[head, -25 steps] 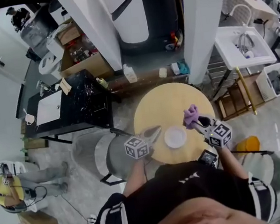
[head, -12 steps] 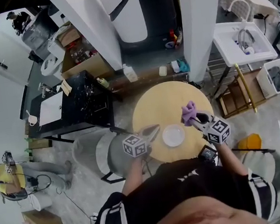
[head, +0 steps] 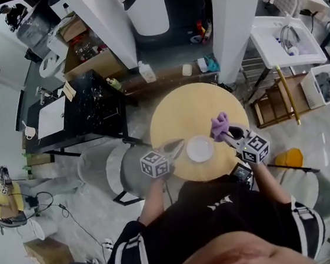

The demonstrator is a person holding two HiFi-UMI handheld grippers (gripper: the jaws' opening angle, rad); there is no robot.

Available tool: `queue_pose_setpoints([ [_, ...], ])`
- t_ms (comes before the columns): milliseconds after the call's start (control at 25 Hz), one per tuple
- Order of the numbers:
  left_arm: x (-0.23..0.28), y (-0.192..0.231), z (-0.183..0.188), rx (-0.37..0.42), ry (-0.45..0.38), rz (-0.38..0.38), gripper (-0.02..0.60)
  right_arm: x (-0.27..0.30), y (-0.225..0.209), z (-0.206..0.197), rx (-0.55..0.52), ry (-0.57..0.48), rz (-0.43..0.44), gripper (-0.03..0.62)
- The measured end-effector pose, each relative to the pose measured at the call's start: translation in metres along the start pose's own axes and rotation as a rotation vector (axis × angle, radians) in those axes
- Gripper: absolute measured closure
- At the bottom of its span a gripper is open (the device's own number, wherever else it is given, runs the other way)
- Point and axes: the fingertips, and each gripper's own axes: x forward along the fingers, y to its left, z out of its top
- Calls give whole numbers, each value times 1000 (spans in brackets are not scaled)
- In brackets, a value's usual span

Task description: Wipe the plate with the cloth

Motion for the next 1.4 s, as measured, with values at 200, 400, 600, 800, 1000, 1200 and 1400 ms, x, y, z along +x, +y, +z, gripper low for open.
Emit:
queue_pose_setpoints([
  [200, 2, 0, -12, -29, 19, 15, 568, -1, 0, -15, 33, 29, 11, 499],
  [400, 0, 13, -41, -68, 41, 47, 568, 11, 6, -44, 75, 80, 28, 499],
  [600, 11, 36, -78, -106, 87, 83, 568, 33, 0, -79, 99, 122, 53, 499],
  [800, 11, 46, -123, -145, 141, 92, 568, 43, 5, -128, 141, 175, 66, 499],
  [1000, 24, 55, -147, -159, 165, 115, 566, 47, -5, -161, 152, 198, 83, 499],
  [1200, 37, 56, -165, -225, 213, 125, 502, 47, -6, -171, 161, 186, 101, 499],
  [1400, 53, 60, -189, -299, 306, 140, 378, 46, -7, -179, 166, 184, 113, 499],
])
